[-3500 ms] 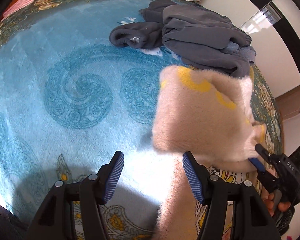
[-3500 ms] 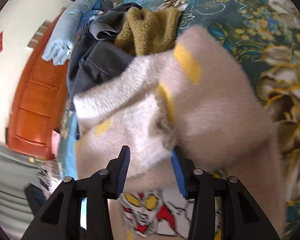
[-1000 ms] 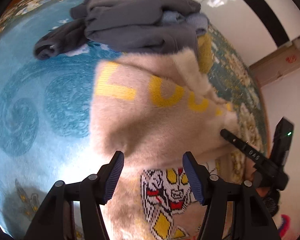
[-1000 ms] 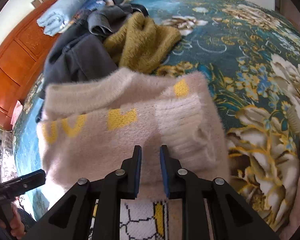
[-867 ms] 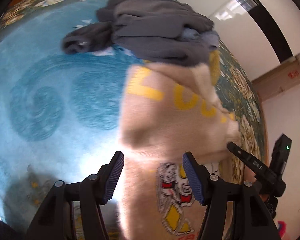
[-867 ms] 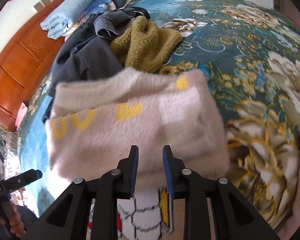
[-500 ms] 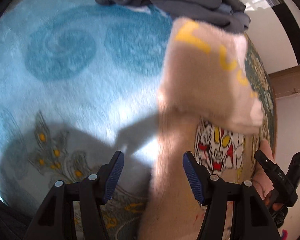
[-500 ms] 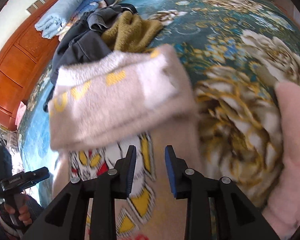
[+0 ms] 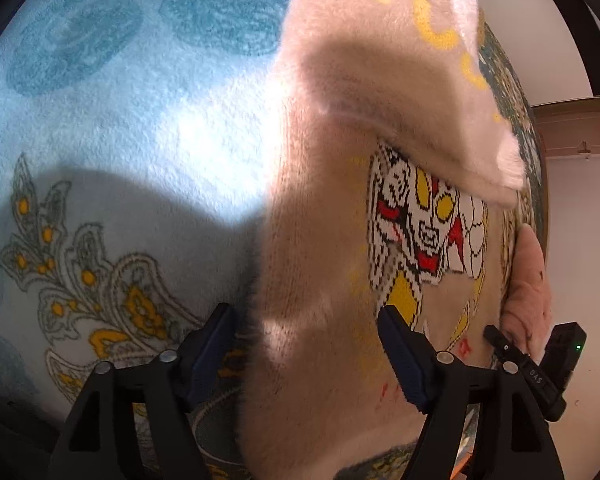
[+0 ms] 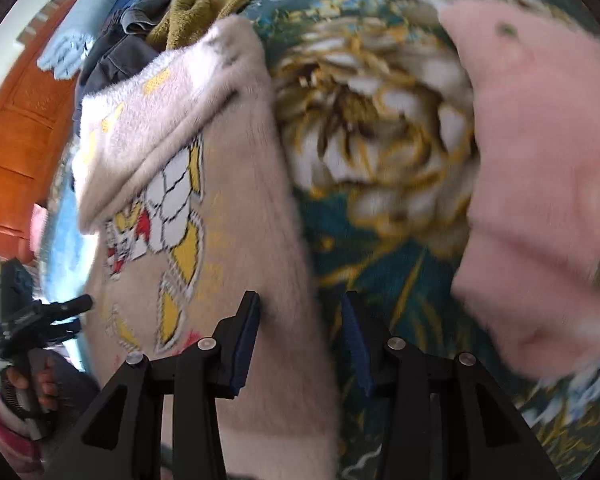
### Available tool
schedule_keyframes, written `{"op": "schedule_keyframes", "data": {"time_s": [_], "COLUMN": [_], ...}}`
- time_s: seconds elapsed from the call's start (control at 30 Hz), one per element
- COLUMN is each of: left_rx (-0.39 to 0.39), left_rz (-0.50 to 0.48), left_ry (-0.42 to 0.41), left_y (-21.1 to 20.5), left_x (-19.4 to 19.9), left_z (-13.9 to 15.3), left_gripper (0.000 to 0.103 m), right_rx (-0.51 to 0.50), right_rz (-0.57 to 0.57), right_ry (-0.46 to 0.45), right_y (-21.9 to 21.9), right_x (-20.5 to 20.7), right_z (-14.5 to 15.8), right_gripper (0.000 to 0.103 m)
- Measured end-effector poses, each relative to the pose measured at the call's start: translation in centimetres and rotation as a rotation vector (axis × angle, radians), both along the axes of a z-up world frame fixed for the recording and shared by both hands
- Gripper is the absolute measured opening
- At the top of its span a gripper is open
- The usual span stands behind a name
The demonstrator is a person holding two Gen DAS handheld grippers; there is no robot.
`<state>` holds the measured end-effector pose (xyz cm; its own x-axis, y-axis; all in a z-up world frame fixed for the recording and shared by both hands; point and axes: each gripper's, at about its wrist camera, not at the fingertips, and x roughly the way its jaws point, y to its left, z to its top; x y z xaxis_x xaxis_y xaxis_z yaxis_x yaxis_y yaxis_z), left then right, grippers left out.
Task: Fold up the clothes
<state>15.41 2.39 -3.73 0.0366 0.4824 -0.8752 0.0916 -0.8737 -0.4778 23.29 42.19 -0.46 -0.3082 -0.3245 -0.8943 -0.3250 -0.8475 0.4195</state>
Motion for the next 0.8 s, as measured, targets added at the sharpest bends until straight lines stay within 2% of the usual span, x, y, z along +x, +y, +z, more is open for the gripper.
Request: {"op": "schedule_keyframes", "data": {"time_s": [0.23,0.4,0.47,0.57,0.63,0.7,0.73,0.77,0.8], "left_rx": [0.016,0.003,-0.018,-0.064,-0.082,-0.072,-0.067,-0.065,-0.057], "left_rz": [-0.053,-0.065,-0.085,-0.137,-0.157,-0.158,-0.152,-0.144,-0.129], "left_ry": [-0.1,-0.14,-0.144,-0.15,-0.151,-0.148,-0.139,-0.127,-0.116], "left_y": [0.4,0.4,0.6,1.3,1.7,1.6,1.5,1.4,1.2], "left_x": [1.1,2.1,2.4,3.1,3.6,4.0,4.1,4.2,4.2], "left_z": [-0.5,-0.2,0.1,0.5,0.9,1.4,1.8,2.2,2.6], "left_gripper": [0.075,0.072,0.062,0.047,0.044,0.036,0.03,0.02,0.016], "right_rx": [-0.143,-0.189,-0.209,-0.238,-0.26,-0.297,-0.309,-0.317,-0.339], "right_rz": [-0.005,-0.006,-0.007,-0.006,-0.007,-0.021,-0.023,-0.024,-0.031], "right_ry": [0.004,0.009,0.006,-0.002,-0.018,-0.033,-0.03,-0.023,-0.001], "right_y": [0.5,0.4,0.4,0.3,0.2,0.3,0.2,0.1,0.3], "right_x": [2.1,3.2,3.6,4.3,4.8,5.3,5.4,5.4,5.4], "right_z": [-0.5,-0.5,-0.5,-0.6,-0.8,-0.9,-0.7,-0.3,0.3], "right_gripper": [0.044,0.044,0.043,0.036,0.022,0.013,0.011,0.011,0.01]}}
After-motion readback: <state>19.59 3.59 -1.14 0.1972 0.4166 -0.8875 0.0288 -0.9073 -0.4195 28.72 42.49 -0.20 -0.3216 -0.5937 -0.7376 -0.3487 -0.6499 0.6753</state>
